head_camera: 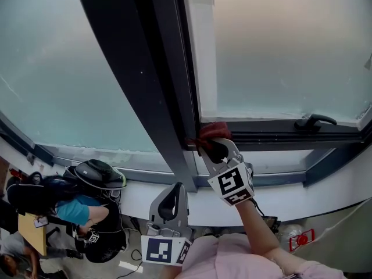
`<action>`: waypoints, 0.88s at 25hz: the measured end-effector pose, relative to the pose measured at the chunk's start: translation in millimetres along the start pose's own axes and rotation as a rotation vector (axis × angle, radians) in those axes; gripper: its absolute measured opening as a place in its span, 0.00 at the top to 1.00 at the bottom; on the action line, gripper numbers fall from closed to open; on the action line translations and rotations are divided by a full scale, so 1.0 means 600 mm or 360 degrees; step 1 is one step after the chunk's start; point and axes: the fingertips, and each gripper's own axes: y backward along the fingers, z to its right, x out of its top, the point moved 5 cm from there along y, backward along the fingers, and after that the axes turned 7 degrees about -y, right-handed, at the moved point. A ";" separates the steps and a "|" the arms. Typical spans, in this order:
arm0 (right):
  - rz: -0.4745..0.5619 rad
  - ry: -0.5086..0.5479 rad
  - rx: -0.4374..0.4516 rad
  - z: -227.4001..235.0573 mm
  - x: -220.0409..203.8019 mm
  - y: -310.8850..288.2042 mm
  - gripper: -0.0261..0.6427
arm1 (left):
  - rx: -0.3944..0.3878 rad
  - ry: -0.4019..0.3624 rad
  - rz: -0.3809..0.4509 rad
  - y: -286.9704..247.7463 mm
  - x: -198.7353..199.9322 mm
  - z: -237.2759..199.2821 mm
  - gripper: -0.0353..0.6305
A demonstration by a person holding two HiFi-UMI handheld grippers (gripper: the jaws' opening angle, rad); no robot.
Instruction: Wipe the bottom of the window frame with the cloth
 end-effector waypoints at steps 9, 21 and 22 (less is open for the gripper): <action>-0.0023 0.0034 0.0013 0.010 -0.010 0.016 0.84 | -0.0027 0.0010 0.0009 -0.012 0.000 0.028 0.96; -0.0037 0.0043 -0.0014 0.054 -0.032 0.062 0.84 | -0.0046 0.0003 0.0016 -0.006 -0.013 0.104 0.96; -0.0035 0.0041 -0.0016 0.057 -0.033 0.064 0.84 | -0.0046 -0.0001 0.0016 -0.004 -0.014 0.109 0.96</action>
